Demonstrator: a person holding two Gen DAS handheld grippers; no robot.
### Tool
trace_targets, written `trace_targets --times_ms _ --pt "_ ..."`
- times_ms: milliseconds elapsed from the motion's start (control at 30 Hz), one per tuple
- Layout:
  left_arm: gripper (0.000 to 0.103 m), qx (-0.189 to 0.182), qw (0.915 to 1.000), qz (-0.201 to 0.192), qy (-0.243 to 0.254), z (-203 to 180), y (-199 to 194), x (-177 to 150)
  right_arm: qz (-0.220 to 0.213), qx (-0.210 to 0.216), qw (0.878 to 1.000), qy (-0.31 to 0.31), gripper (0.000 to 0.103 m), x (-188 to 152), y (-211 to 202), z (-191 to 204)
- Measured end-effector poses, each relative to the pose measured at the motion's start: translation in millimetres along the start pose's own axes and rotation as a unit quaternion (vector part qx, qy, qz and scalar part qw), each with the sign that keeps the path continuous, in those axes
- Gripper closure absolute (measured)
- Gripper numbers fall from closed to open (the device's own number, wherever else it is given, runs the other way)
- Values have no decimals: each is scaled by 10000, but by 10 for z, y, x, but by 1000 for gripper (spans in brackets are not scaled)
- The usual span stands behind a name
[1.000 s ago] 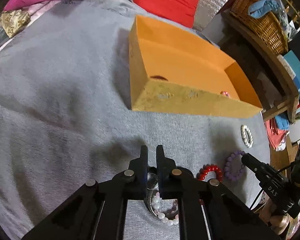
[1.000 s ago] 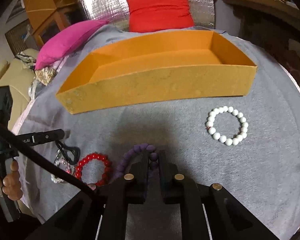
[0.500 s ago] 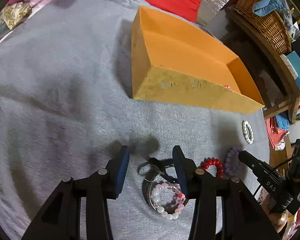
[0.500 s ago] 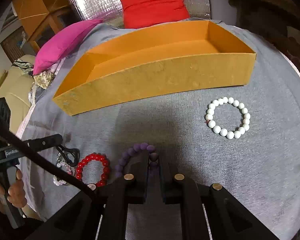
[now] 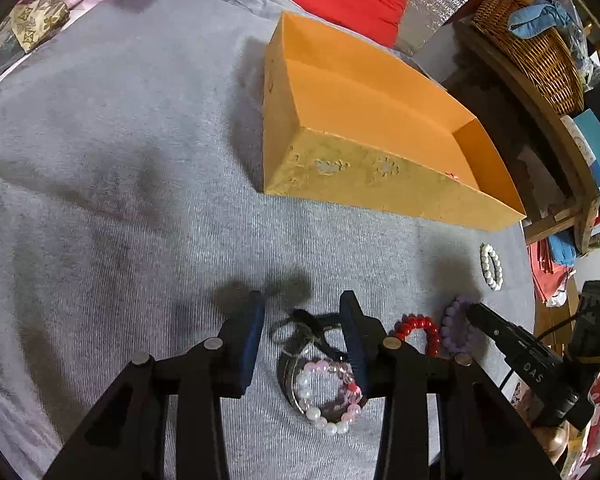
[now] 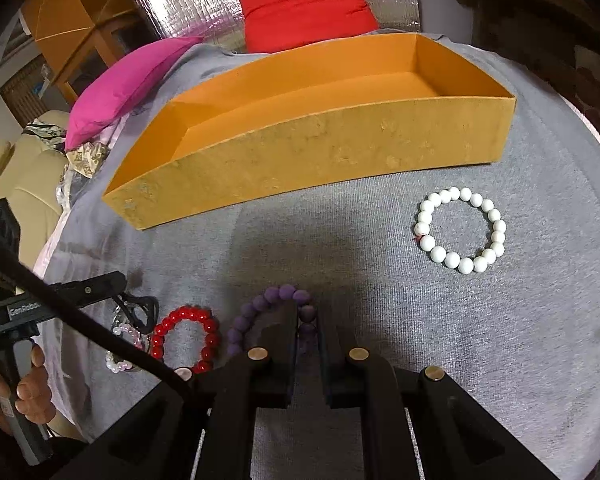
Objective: Organize jewelry
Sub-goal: 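Grasp the black hair tie with the left tool while the right tool grasps the purple bead bracelet, then carry the black hair tie and purple bracelet into the orange box and release both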
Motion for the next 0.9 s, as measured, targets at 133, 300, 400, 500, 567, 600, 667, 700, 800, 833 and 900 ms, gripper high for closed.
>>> trace_targets --times_ms 133,300,400,500,567,600,667,700,800,833,900 --pt "64 41 9998 30 183 -37 -48 -89 26 -21 10000 22 93 4 28 13" --pt "69 25 9996 93 276 -80 62 -79 48 -39 10000 -12 92 -8 52 53" --pt "80 -55 9997 50 254 -75 92 -48 84 -40 10000 5 92 -6 75 66" --pt "82 -24 9996 -33 297 -73 88 -25 89 -5 10000 11 91 4 86 68" --pt "94 -33 9993 -111 357 -83 58 -20 85 39 9999 -51 91 10 91 87" --pt "94 -56 9992 -174 363 -85 29 -21 58 42 10000 -66 92 19 94 110" --pt "94 -79 9987 -315 388 -111 -11 18 26 123 9999 -36 92 29 69 118" --pt "94 -92 9984 -385 405 -116 -40 25 5 154 9999 -24 92 32 51 116" --pt "94 -192 9969 -628 428 -119 -143 61 -75 314 9995 21 92 50 -24 114" --pt "94 -227 9963 -711 428 -120 -176 77 -102 369 9993 49 92 60 -47 113" --pt "94 -291 9945 -908 436 -126 -248 118 -174 475 9987 104 92 82 -98 111"
Point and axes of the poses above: each gripper's, at about its wrist camera, not at the fingertips, and y roughly the way its jaws point, z to its left, x to its top, the point moved 3 cm from there along y, roughly the way its jaws point, and after that the axes turned 14 degrees about y, right-handed, at the moved point
